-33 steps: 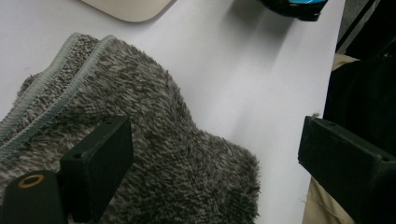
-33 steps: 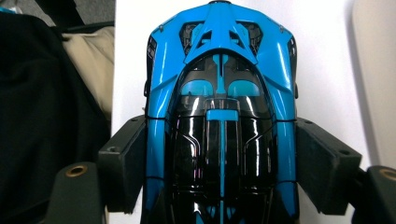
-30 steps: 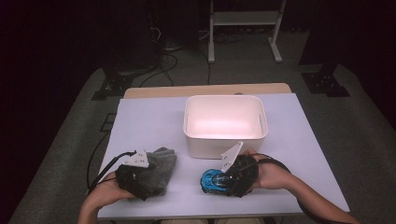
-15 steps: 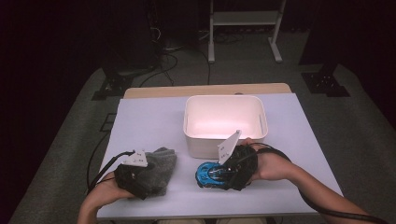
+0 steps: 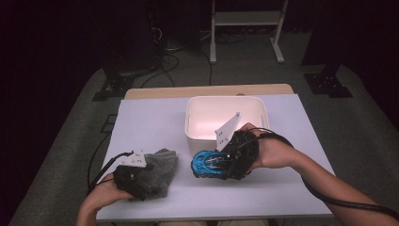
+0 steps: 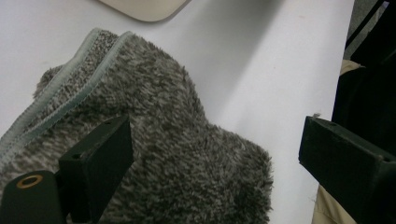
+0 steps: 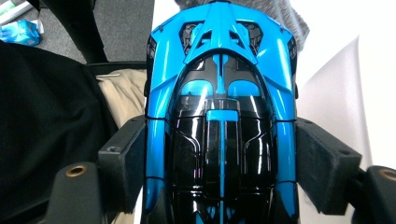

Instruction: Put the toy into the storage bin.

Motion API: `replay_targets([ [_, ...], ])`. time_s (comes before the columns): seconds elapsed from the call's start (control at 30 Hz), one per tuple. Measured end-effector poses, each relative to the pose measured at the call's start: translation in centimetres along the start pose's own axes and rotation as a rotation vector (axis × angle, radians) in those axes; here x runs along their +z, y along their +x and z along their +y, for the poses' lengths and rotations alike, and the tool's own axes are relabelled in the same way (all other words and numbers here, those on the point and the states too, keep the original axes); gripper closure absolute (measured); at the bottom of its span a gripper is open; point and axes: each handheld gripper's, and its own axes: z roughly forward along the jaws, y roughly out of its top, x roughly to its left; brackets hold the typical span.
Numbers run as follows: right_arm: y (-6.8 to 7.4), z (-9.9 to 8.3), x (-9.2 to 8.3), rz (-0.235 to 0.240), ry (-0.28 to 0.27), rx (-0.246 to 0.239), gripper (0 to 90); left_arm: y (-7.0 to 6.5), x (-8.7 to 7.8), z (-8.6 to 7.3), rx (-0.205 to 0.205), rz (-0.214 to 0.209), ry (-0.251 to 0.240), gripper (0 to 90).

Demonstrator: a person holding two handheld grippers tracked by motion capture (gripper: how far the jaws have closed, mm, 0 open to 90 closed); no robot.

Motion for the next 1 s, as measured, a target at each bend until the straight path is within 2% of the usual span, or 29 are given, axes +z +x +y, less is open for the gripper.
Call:
replay_targets([
  [0.17, -0.7, 1.2, -1.4, -0.007, 0.013, -0.01, 25.1, 0.0, -0.2, -0.1, -0.007, 0.003, -0.014, 9.2],
  [0.33, -1.4, 1.8, -2.3, -0.021, 0.005, -0.006, 25.1, 0.0, 0.0, -0.2, 0.0, -0.002, -0.004, 9.1],
  [0.37, -1.9, 2.0, -2.8, -0.02, -0.002, -0.004, 25.1, 0.1, 0.0, -0.2, -0.004, -0.001, -0.005, 9.0],
  [1.0, -6.0, 3.9, -5.4, -0.046, 0.026, 0.016, 25.1, 0.5, -0.2, -0.4, -0.003, -0.003, -0.006, 9.0],
])
